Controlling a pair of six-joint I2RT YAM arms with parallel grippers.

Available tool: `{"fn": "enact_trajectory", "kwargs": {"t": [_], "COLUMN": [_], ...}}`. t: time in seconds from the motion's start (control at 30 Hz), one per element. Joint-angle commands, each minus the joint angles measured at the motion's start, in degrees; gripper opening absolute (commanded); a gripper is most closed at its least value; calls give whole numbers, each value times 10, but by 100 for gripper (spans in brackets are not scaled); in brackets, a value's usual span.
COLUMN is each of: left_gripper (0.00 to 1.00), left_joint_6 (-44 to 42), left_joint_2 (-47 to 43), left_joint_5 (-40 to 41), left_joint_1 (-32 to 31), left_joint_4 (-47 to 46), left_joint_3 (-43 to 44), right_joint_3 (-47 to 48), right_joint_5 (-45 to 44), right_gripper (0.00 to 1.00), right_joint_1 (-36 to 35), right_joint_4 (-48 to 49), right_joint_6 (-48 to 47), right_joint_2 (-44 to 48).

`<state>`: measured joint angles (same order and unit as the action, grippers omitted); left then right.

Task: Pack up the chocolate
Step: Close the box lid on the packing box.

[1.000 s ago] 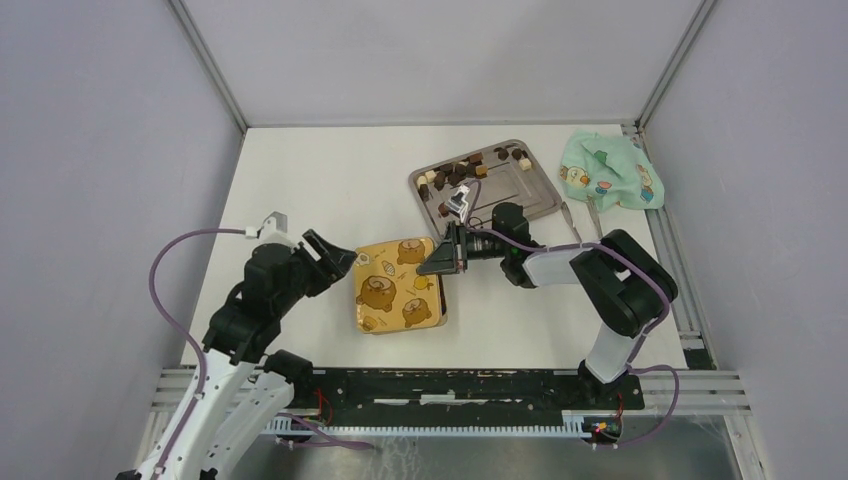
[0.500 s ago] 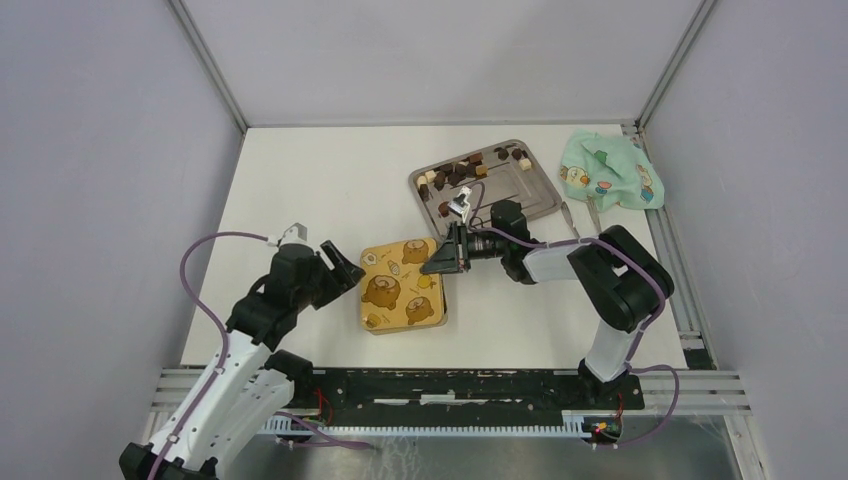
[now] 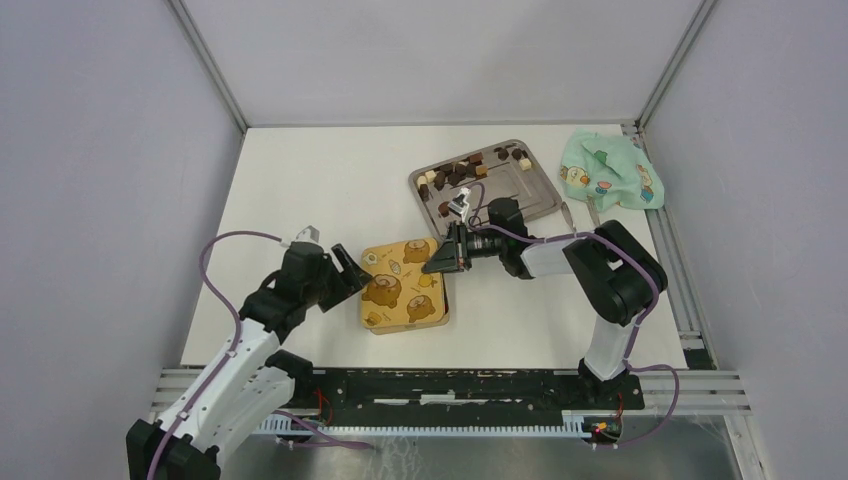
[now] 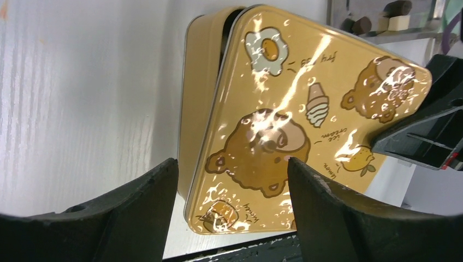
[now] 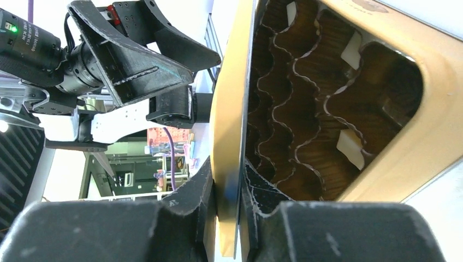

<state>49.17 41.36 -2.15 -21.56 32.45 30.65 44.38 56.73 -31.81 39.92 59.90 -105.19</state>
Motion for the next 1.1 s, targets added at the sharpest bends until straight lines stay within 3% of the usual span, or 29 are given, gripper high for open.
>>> {"fn": "enact_trajectory", "kwargs": {"t": [0.0, 0.6, 0.87, 1.07], "left_gripper": [79, 75, 72, 72], "left_joint_6": [-9, -13, -18, -25], "left_joint_2": [8, 40, 59, 76], "left_joint_5": [-19, -59, -69, -75], "left_joint_1": [1, 1, 1, 1], "left_joint_4": [-29, -70, -81, -91], "left_joint_3": [-17, -27, -26, -25], "right_joint_3": [25, 88, 129, 137], "right_joint_5": [-3, -23, -71, -93], "right_gripper": [21, 38, 40, 41], "right_joint_1": [9, 16, 18, 25], "right_joint_4": [-38, -200, -319, -357], "right_joint_6": [-42, -172, -274, -313], "right_joint_2": [-5, -13, 2, 11]}}
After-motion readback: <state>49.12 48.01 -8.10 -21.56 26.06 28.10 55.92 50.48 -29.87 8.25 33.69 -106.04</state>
